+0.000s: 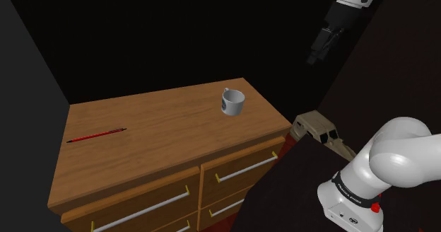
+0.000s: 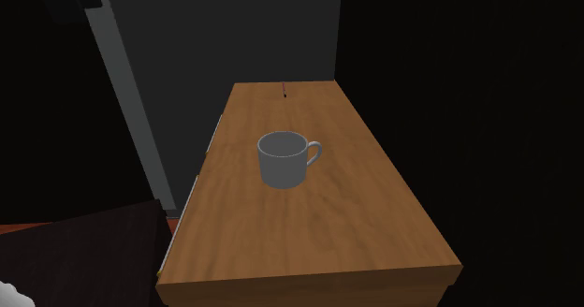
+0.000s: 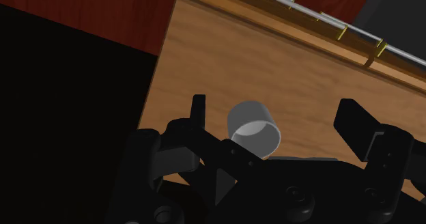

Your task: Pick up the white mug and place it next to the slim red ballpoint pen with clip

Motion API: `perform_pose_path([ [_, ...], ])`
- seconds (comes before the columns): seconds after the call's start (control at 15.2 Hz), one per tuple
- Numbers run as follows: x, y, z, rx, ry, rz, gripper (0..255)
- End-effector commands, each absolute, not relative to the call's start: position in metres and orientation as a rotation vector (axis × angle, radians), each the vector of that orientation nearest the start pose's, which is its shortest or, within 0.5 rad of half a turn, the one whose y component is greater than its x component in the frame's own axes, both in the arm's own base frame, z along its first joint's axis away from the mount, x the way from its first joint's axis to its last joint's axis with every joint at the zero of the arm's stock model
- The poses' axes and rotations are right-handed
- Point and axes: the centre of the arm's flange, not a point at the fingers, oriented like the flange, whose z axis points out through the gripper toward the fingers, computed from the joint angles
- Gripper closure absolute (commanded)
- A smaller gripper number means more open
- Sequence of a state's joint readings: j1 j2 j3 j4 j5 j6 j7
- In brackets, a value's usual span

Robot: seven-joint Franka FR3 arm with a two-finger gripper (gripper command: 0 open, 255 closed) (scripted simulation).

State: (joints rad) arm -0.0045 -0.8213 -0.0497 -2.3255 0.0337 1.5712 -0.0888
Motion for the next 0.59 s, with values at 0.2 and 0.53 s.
perform_pose_path([
  [0.2, 0.325, 0.0, 0.591, -3.087, -0.083, -0.097, 0],
  [0.53, 0.37, 0.029, 0.549, -3.109, -0.092, -0.078, 0],
])
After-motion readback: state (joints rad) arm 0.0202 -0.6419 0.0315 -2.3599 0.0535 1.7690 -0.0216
